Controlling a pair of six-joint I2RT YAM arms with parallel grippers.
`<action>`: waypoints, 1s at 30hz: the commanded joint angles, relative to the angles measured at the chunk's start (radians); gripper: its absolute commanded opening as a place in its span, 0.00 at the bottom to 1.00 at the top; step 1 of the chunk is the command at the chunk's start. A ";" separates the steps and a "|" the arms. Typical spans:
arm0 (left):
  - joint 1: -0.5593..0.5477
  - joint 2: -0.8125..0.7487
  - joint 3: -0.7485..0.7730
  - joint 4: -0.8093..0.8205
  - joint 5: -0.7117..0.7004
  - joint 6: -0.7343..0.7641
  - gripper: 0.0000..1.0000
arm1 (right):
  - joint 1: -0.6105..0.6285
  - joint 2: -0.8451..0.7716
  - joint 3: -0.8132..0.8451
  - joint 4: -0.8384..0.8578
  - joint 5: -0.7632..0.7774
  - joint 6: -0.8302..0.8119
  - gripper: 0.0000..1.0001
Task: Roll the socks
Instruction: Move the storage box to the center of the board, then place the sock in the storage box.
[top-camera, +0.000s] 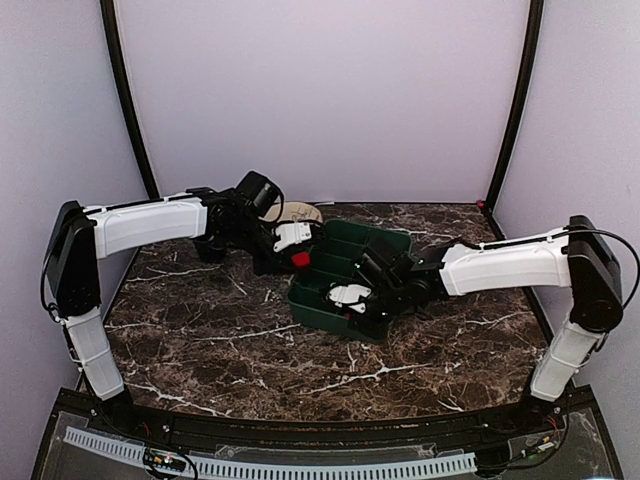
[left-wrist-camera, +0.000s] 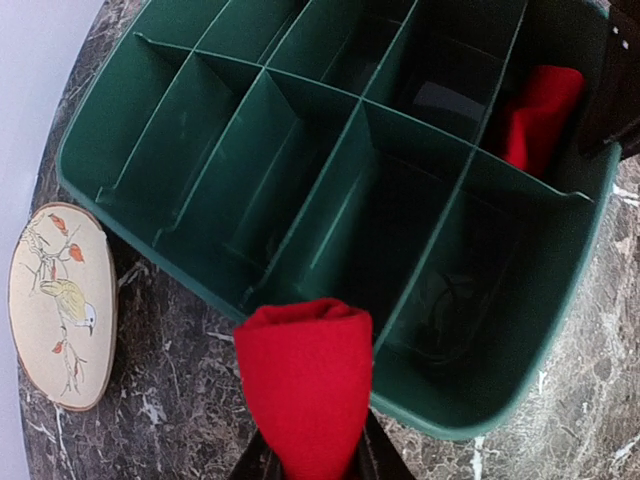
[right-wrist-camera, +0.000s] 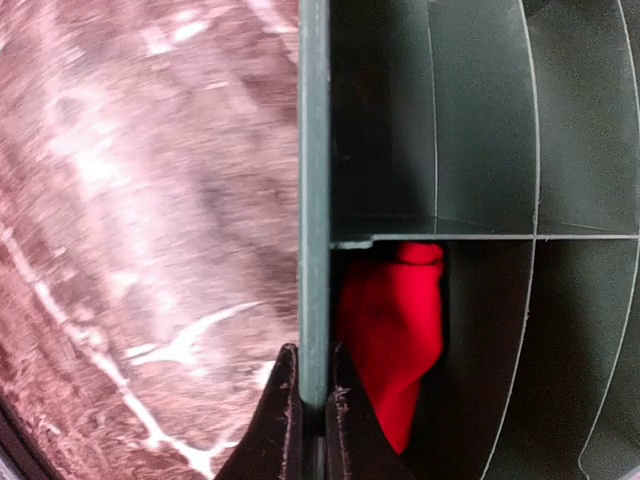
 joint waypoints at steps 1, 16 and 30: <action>0.003 -0.088 0.013 -0.096 0.092 0.016 0.22 | 0.073 -0.066 -0.083 0.029 0.024 -0.022 0.00; -0.141 -0.122 -0.049 -0.198 0.210 0.001 0.26 | 0.158 -0.167 -0.182 0.102 0.116 -0.061 0.00; -0.177 -0.046 -0.015 -0.195 0.205 0.003 0.25 | 0.198 -0.186 -0.201 0.121 0.119 -0.064 0.00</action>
